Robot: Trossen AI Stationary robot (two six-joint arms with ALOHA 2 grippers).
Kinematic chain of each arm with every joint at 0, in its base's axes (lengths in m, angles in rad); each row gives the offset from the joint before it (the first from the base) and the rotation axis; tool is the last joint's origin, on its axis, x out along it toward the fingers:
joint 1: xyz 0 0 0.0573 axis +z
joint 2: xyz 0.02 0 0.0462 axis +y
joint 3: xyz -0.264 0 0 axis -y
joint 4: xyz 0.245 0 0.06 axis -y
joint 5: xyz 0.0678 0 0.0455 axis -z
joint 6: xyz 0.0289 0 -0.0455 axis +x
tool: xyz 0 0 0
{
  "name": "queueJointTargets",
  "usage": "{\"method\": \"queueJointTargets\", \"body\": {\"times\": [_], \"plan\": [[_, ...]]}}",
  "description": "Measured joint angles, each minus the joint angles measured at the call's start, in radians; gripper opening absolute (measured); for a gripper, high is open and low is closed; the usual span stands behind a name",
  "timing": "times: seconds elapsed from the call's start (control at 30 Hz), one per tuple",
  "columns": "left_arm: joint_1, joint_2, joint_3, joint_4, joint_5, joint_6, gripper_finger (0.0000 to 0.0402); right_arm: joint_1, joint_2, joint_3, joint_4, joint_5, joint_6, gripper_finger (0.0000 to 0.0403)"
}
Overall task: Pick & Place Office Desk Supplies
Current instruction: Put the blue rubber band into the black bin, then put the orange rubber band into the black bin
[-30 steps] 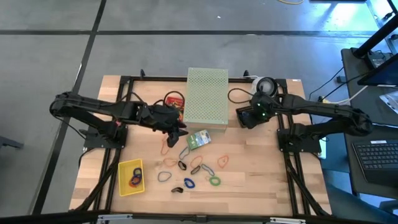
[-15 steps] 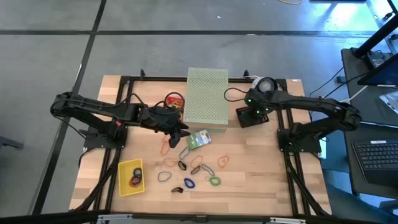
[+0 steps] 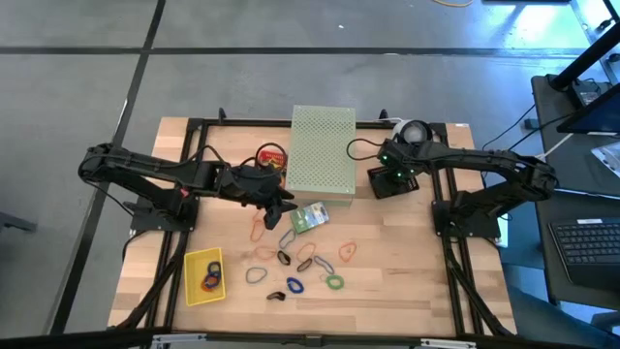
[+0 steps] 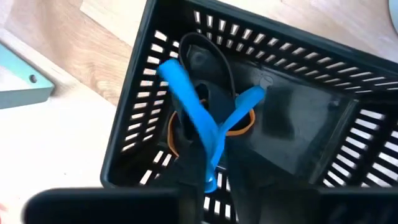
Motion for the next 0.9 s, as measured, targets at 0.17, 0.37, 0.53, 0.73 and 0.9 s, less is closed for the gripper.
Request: {"method": "queueJointTargets", "body": {"times": [0.17,0.37,0.53,0.73,0.9], "plan": [[0.000,0.000,0.000,0.000,0.000,0.000,0.0161,0.000,0.000,0.000,0.000,-0.010,-0.027,0.0124],[0.000,0.000,0.000,0.000,0.001,0.000,0.0161,0.000,0.000,0.000,0.002,-0.010,-0.022,0.0185],[0.000,0.000,0.000,0.000,0.002,0.000,0.0161,0.000,-0.008,0.005,-0.031,0.035,-0.024,0.0200],[0.000,0.000,0.000,-0.001,0.003,-0.004,0.0161,0.000,-0.032,0.070,-0.121,0.125,-0.053,0.0187],[0.000,0.000,0.000,-0.001,0.003,-0.002,0.0161,0.000,-0.033,0.109,-0.209,0.147,-0.108,0.0169]]}}
